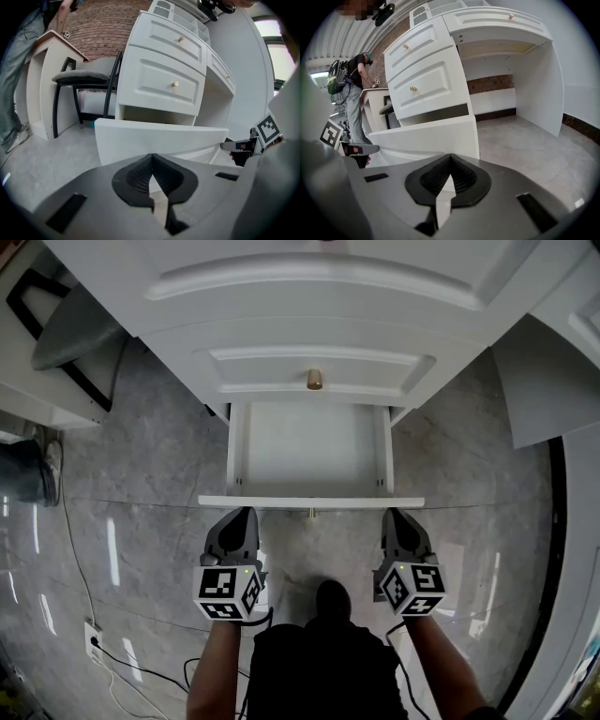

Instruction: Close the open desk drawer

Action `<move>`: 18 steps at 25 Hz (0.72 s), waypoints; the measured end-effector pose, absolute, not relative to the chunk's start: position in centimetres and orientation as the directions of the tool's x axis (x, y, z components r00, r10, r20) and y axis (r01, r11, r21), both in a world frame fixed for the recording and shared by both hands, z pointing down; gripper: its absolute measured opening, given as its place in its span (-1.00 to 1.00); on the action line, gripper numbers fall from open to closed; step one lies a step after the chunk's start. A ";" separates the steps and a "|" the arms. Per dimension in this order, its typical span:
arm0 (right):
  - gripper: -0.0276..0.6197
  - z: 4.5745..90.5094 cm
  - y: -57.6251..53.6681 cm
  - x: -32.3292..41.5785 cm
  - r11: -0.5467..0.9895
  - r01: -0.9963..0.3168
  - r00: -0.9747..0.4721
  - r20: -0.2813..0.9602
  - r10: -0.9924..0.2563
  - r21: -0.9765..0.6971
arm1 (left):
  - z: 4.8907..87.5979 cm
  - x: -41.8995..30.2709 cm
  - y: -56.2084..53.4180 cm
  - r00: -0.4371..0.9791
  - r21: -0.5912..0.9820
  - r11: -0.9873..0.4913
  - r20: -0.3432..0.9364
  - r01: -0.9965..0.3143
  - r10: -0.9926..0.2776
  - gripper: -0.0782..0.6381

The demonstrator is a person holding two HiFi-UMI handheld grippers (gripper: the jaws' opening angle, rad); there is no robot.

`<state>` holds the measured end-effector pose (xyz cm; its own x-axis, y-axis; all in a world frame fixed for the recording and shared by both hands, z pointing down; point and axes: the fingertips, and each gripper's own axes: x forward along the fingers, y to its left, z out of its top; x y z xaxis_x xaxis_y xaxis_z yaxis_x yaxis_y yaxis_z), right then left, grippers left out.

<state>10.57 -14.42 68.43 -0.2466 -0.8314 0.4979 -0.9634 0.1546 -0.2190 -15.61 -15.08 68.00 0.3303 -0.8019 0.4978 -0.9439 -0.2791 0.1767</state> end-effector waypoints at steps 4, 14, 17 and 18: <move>-0.90 68.4 -16.1 10.5 0.145 -0.966 -0.232 0.478 -0.847 -0.212 | 67.9 -15.7 -16.8 0.325 0.156 -0.286 0.476 -0.946 -0.817 -0.76; -0.90 68.4 -19.3 10.5 0.149 -0.974 -0.210 0.425 -0.880 -0.172 | 68.3 -15.6 -20.2 0.324 0.115 -0.306 0.443 -0.945 -0.836 -0.76; -0.90 68.4 -19.9 10.5 0.142 -0.976 -0.199 0.411 -0.890 -0.164 | 68.5 -15.7 -21.1 0.326 0.128 -0.301 0.435 -0.945 -0.839 -0.76; -0.90 68.4 -20.1 10.5 0.141 -0.977 -0.196 0.407 -0.892 -0.163 | 68.5 -15.7 -21.3 0.328 0.138 -0.298 0.428 -0.944 -0.842 -0.76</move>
